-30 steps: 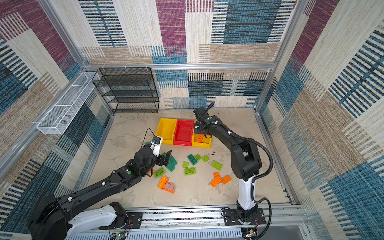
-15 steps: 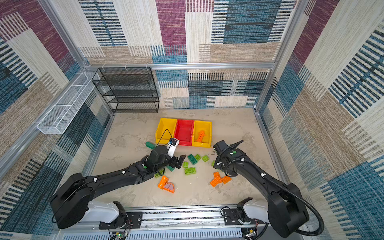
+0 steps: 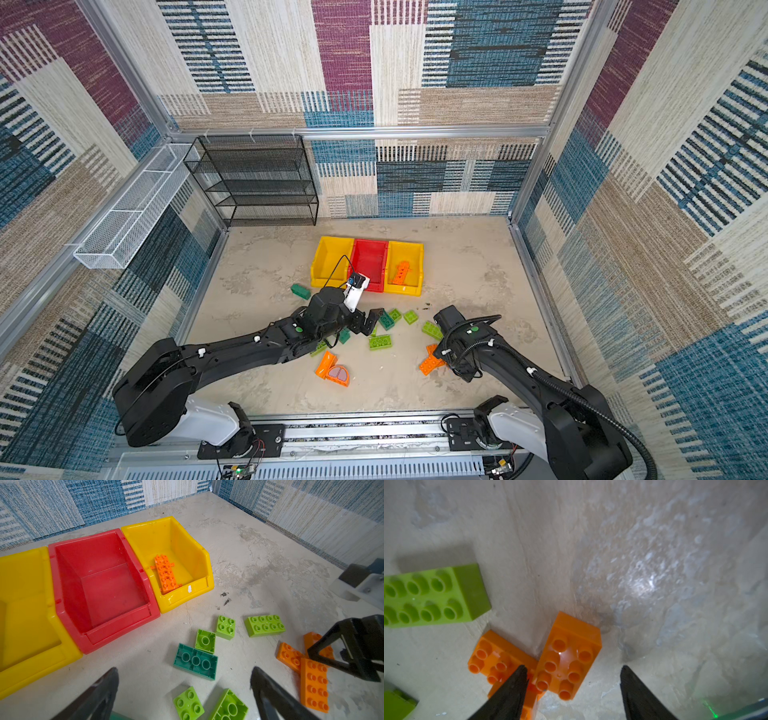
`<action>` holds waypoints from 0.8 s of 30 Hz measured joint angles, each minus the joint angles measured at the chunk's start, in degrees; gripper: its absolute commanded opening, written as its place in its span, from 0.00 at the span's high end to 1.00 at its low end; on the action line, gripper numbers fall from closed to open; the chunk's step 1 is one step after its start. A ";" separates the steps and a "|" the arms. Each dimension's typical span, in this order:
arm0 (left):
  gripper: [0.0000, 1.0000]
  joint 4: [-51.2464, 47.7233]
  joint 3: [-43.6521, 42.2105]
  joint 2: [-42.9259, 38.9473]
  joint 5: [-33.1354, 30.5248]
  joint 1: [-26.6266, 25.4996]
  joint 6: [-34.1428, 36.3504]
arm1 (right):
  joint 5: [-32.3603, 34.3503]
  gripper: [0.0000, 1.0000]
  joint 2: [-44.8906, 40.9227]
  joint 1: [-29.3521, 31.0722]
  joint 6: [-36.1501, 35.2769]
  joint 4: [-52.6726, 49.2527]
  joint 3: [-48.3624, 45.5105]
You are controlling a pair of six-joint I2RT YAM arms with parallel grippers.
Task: Sort the legos into containers by color
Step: 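Grasp a small orange brick with the right gripper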
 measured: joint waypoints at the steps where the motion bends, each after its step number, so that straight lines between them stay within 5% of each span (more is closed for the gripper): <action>1: 0.01 0.00 -0.04 -0.09 0.00 0.00 0.00 | -0.04 0.42 0.66 0.00 0.02 0.52 -0.11; 9: 0.01 -0.11 -1.16 -1.46 -0.44 -0.02 0.24 | -0.46 0.66 3.74 -0.07 -0.26 2.64 1.01; 16: 0.01 -0.09 -1.14 -1.29 -1.49 -0.04 0.44 | 1.95 0.67 6.01 0.00 -5.01 0.81 12.13; 24: 0.01 -0.42 -1.20 -2.51 -3.26 -0.04 1.07 | 3.48 0.67 19.26 -0.02 -16.31 4.42 31.87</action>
